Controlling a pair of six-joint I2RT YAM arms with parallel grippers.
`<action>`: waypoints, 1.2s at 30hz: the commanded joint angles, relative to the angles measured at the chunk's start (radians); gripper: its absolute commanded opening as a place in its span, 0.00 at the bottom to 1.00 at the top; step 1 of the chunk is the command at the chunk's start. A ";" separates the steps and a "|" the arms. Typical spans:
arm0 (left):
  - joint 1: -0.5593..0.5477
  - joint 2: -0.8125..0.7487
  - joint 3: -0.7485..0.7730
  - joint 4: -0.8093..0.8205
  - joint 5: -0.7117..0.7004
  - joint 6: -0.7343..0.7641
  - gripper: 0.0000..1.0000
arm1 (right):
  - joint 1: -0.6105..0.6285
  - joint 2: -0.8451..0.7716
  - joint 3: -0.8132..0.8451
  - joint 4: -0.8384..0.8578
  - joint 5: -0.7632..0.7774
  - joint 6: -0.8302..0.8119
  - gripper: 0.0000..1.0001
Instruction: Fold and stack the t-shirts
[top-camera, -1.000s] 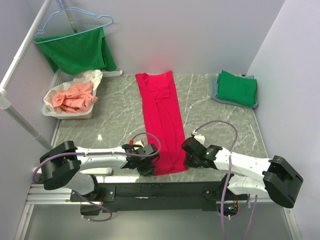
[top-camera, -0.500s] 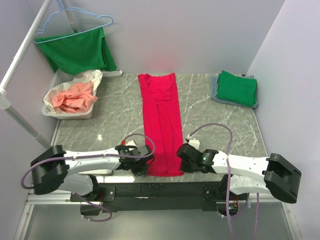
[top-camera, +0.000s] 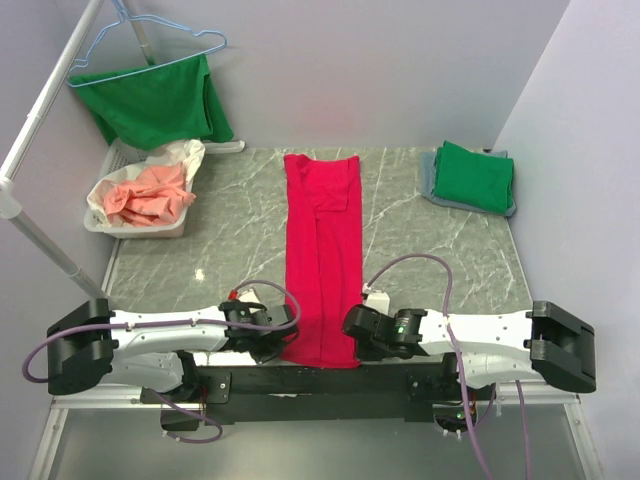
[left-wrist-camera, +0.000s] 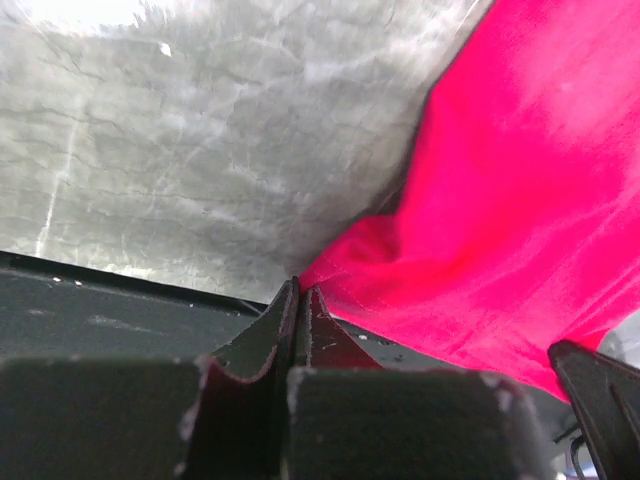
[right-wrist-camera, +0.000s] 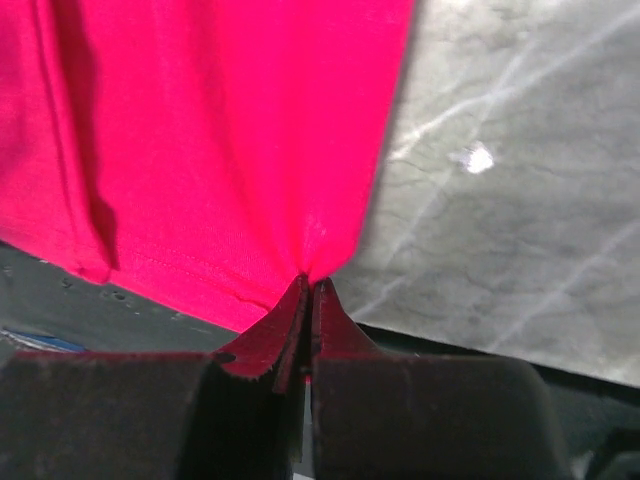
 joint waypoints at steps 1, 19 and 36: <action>-0.009 -0.030 0.083 -0.095 -0.124 -0.053 0.01 | 0.011 -0.004 0.066 -0.149 0.080 0.029 0.00; 0.040 0.194 0.483 -0.309 -0.512 0.000 0.01 | -0.290 0.004 0.276 -0.113 0.296 -0.236 0.00; 0.405 0.530 0.774 0.027 -0.531 0.536 0.01 | -0.598 0.413 0.581 0.078 0.232 -0.467 0.00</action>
